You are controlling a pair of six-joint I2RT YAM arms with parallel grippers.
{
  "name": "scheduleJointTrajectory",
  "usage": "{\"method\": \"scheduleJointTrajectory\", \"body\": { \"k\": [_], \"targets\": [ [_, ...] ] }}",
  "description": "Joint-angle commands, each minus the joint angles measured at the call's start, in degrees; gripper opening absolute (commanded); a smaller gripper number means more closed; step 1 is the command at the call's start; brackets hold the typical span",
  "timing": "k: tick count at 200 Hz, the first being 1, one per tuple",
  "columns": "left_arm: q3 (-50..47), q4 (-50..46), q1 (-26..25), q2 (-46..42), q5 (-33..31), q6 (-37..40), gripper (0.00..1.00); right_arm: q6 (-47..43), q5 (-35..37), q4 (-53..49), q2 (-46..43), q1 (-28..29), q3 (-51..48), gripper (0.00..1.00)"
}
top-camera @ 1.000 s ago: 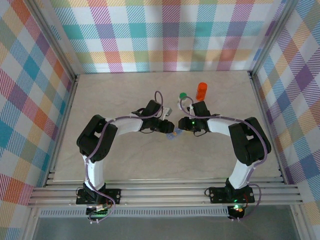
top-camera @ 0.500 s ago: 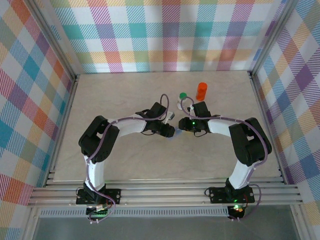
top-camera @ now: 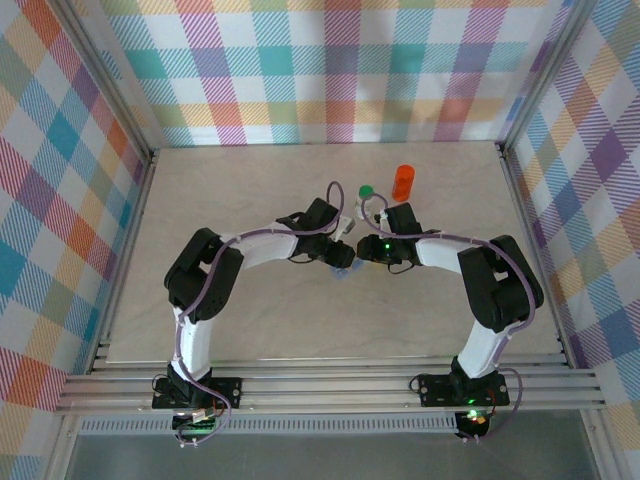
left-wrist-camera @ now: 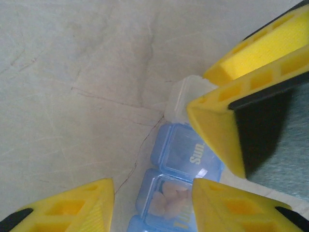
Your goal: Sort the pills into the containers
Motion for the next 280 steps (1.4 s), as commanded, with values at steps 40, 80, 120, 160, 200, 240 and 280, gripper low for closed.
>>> {"method": "scheduleJointTrajectory", "body": {
  "k": [40,80,120,160,200,240,280],
  "targets": [
    [-3.34,-4.48,-2.39,2.75,-10.27,3.65,0.43,-0.93,-0.27,-1.29,0.46,-0.44,-0.95,0.41],
    [-6.04,-3.99,-4.27,2.90,-12.48,4.93,0.40,-0.85,-0.12,-1.67,0.87,-0.88,-0.60,0.41],
    [-9.79,-1.80,-3.70,0.41,-8.39,1.78,0.33,0.96,-4.74,-0.06,0.79,-2.19,-1.38,0.41],
    [-11.59,3.17,-3.03,-1.46,-3.19,-4.50,0.32,4.34,-8.42,1.16,-3.95,-2.33,-2.59,0.41],
    [-11.56,3.14,-2.79,-0.62,-3.97,-8.68,0.29,9.68,-5.53,-0.54,-11.75,-2.34,-4.89,0.43],
    [-11.94,4.48,-2.72,-1.90,-4.87,-14.47,0.29,14.87,-6.58,1.93,-15.56,-1.69,-8.45,0.38],
    [-13.86,8.50,-2.71,-3.29,-5.36,-21.50,0.24,20.09,-7.18,8.45,-13.75,-1.06,-12.81,0.32]
  ]
}}
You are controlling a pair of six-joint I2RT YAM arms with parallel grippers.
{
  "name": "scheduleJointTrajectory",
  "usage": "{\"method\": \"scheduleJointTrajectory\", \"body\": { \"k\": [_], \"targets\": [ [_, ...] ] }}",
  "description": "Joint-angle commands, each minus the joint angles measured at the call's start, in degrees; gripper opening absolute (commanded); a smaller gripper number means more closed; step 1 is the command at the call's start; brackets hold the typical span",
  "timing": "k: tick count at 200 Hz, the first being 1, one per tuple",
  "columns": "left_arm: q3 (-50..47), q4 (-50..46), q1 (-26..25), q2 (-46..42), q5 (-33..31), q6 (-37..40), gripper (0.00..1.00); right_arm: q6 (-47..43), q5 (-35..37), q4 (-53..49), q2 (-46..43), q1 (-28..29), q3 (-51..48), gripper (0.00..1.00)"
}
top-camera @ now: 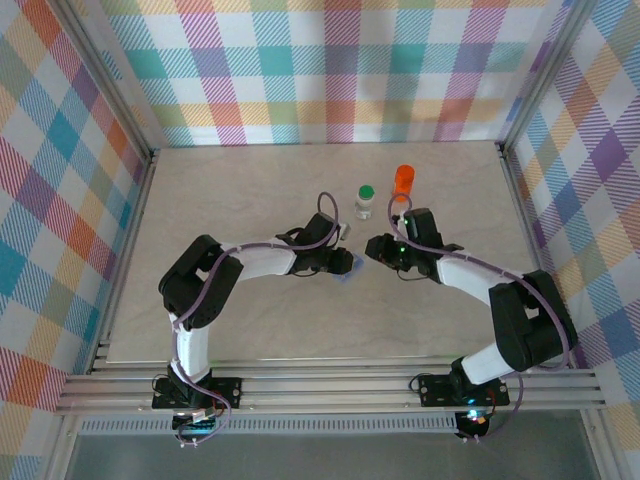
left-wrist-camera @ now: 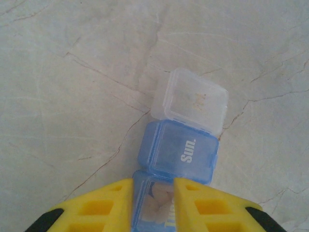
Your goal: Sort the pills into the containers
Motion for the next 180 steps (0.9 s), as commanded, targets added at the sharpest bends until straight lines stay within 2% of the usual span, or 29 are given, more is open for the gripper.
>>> {"method": "scheduleJointTrajectory", "body": {
  "k": [1,20,79,101,124,149,180],
  "targets": [
    [-3.61,-3.74,0.22,0.59,-1.31,-5.88,0.24,4.76,-1.64,4.65,1.82,0.67,-2.04,0.32],
    [-4.88,-0.51,0.16,0.25,-0.49,-8.31,0.23,5.49,-2.86,6.46,4.22,1.86,-1.97,0.31],
    [-4.62,-0.04,0.22,2.11,-1.11,-9.08,0.23,6.33,-1.88,10.25,10.95,5.07,-1.39,0.28],
    [-4.89,-0.25,0.24,2.13,-1.65,-8.73,0.23,6.84,-0.23,10.41,12.55,5.28,-1.83,0.18],
    [-4.64,-0.53,0.23,2.42,-1.82,-7.95,0.22,8.61,1.88,12.56,13.81,5.56,-3.92,0.12],
    [-2.93,-2.17,0.73,2.39,-2.07,-5.37,0.22,10.93,1.19,17.70,13.00,5.79,-6.52,0.15],
    [2.21,-6.42,2.61,2.55,-2.54,0.55,0.23,10.77,2.33,13.77,6.98,6.17,-5.02,0.22]
  ]
}}
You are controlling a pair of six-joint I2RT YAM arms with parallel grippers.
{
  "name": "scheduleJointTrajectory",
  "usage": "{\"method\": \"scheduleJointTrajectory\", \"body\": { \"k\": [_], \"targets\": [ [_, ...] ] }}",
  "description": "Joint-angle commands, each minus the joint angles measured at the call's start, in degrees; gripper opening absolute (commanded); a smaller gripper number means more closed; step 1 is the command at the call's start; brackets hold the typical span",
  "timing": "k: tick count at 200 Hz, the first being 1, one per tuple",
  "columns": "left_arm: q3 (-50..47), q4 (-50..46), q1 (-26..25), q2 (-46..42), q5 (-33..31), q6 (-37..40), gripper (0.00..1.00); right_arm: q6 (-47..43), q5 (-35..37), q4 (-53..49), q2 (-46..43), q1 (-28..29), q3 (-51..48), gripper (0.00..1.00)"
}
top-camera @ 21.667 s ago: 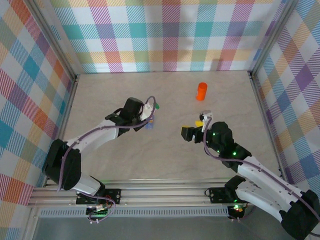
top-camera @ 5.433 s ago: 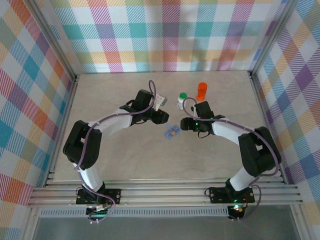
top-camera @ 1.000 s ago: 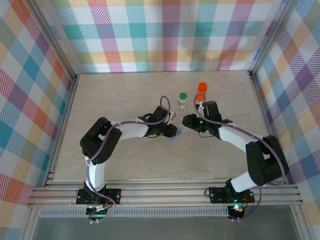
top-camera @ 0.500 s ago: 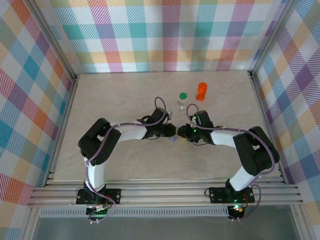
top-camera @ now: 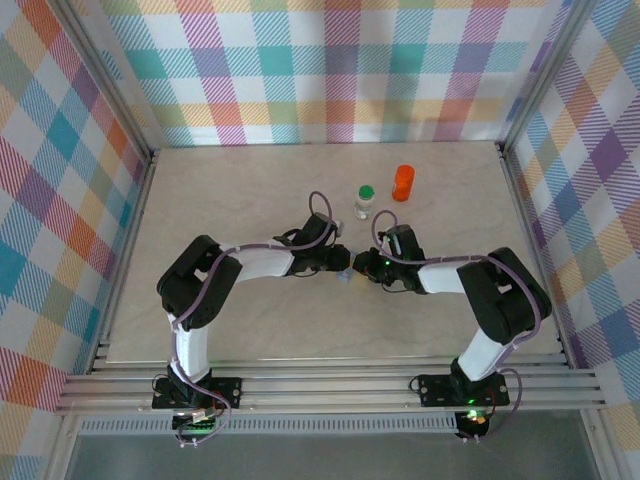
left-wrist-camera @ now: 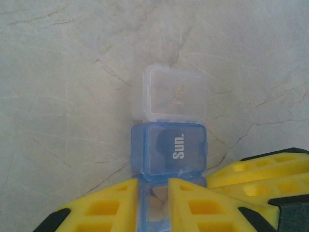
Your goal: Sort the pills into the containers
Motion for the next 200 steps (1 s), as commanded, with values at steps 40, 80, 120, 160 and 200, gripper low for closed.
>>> {"method": "scheduleJointTrajectory", "body": {
  "k": [40,80,120,160,200],
  "targets": [
    [8.22,-12.99,3.24,-1.98,-3.57,10.00,0.29,-5.68,12.87,-16.89,-17.20,0.24,2.64,0.26],
    [6.42,-15.92,4.32,-14.39,-13.62,16.44,0.42,-18.67,28.42,-29.79,-30.65,-0.60,5.46,0.39],
    [-14.78,-2.38,4.49,-37.77,-39.26,21.82,0.89,-29.98,44.03,-27.48,-42.47,-0.75,1.04,0.78],
    [-37.87,13.85,10.44,-54.98,-64.86,18.41,1.00,-45.08,54.81,-15.75,-42.24,-1.39,-6.82,0.99],
    [-45.58,18.58,30.49,-49.70,-52.24,12.17,1.00,-47.54,49.58,-7.49,-31.99,-7.64,-9.27,0.99]
  ]
}}
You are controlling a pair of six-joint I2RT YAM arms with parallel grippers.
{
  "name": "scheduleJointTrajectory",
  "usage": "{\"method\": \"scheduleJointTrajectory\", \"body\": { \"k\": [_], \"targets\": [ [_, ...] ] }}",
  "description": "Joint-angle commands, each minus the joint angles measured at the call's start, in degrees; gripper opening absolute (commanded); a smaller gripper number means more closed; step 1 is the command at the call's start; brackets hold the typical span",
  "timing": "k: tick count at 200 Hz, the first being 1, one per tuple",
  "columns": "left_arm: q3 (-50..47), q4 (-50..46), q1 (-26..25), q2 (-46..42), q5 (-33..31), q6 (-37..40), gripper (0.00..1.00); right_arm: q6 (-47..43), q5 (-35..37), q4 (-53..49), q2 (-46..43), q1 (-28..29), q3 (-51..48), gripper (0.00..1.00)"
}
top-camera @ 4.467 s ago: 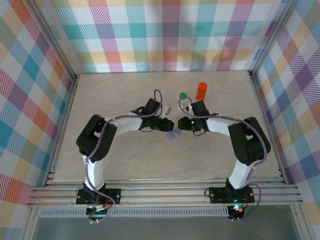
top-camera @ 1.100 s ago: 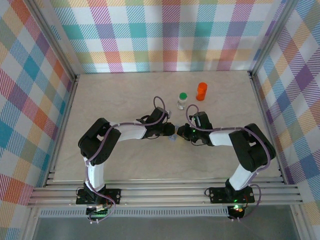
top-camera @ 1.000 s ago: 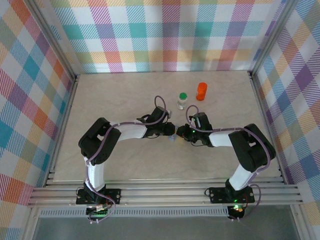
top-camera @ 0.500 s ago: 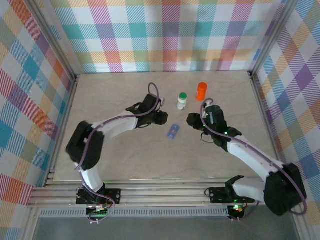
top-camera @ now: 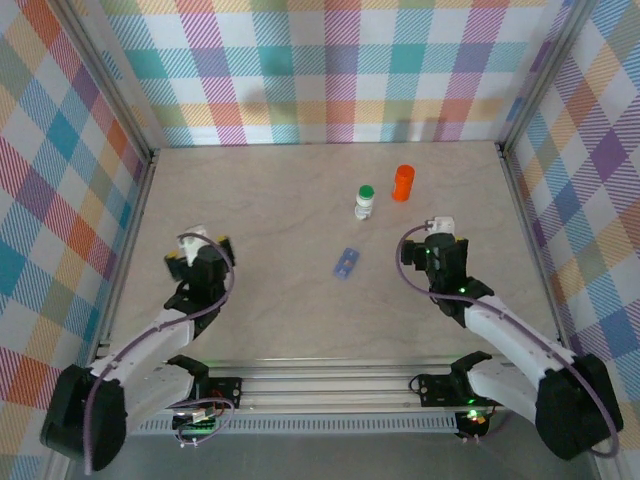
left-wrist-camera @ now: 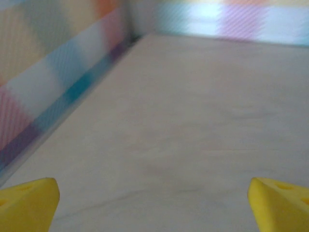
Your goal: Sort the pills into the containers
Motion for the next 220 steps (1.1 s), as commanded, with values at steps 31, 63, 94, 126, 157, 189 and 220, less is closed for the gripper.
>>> {"method": "scheduleJointTrajectory", "body": {
  "k": [31,63,94,126,157,189,220],
  "targets": [
    [-0.48,19.00,8.95,15.69,11.12,3.16,1.00,-1.80,-4.40,13.84,13.59,-8.76,0.57,0.99],
    [2.10,27.12,10.22,23.59,24.42,8.22,1.00,0.35,-5.52,17.35,20.24,-12.66,2.28,0.99],
    [2.19,33.68,10.77,31.75,30.20,10.28,1.00,-2.20,-9.12,19.83,24.08,-14.86,4.73,0.99],
    [2.61,34.89,12.11,32.88,33.46,10.29,1.00,-5.53,-12.13,23.75,25.84,-16.50,4.63,0.99],
    [2.83,34.44,12.97,33.00,35.00,10.11,1.00,-6.65,-24.68,43.39,26.74,-20.02,-5.65,0.99],
    [2.74,34.53,12.86,33.01,34.91,10.11,1.00,-9.70,-32.02,51.39,28.98,-20.27,-7.83,0.99],
    [2.83,34.42,12.88,33.01,34.99,10.09,1.00,-6.71,-31.93,43.28,28.63,-22.58,-4.11,0.99]
  ]
}}
